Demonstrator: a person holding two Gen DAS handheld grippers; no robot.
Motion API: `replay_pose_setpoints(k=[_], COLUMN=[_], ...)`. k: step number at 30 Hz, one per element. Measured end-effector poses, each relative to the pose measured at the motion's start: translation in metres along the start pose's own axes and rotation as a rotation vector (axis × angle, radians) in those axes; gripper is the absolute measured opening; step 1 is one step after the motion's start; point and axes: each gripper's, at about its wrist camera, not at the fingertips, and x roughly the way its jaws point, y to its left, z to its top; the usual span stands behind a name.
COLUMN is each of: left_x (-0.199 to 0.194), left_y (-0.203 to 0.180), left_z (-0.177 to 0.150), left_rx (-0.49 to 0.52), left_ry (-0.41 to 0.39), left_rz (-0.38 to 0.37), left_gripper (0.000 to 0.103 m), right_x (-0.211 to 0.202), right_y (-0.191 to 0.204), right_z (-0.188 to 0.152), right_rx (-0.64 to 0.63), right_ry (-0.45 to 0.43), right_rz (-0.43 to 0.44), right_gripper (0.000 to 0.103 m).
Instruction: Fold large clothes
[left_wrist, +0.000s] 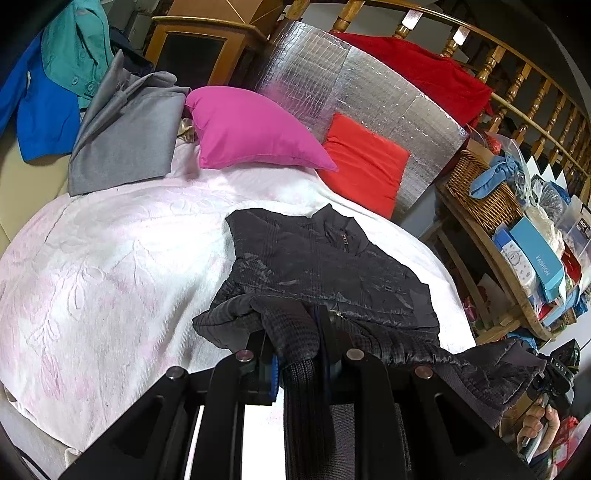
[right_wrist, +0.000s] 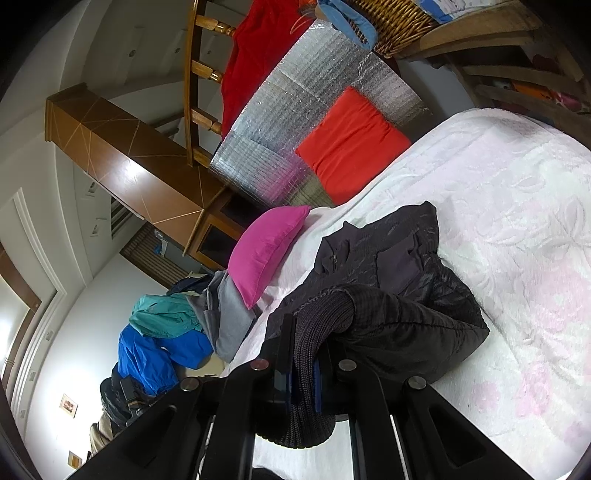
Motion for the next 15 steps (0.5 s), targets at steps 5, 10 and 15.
replay_pose_setpoints(k=[5, 10, 15], left_x=[0.004, 0.011, 0.017], left_y=[-0.003, -0.008, -0.013], left_z=[0.008, 0.023, 0.041], left_rx=[0.01, 0.014, 0.026], left_ry=[-0.001, -0.01, -0.03], left_rz=[0.001, 0.007, 0.014], left_gripper=[0.018, 0.018, 0.018], right_x=[0.004, 0.011, 0.024], right_y=[0.001, 0.003, 0.011], right_z=[0.007, 0.022, 0.043], right_rx=[-0.007, -0.018, -0.041], right_ry=[-0.002, -0.011, -0.027], right_rz=[0.001, 0.007, 0.009], right_gripper=[0.008, 0.008, 0.008])
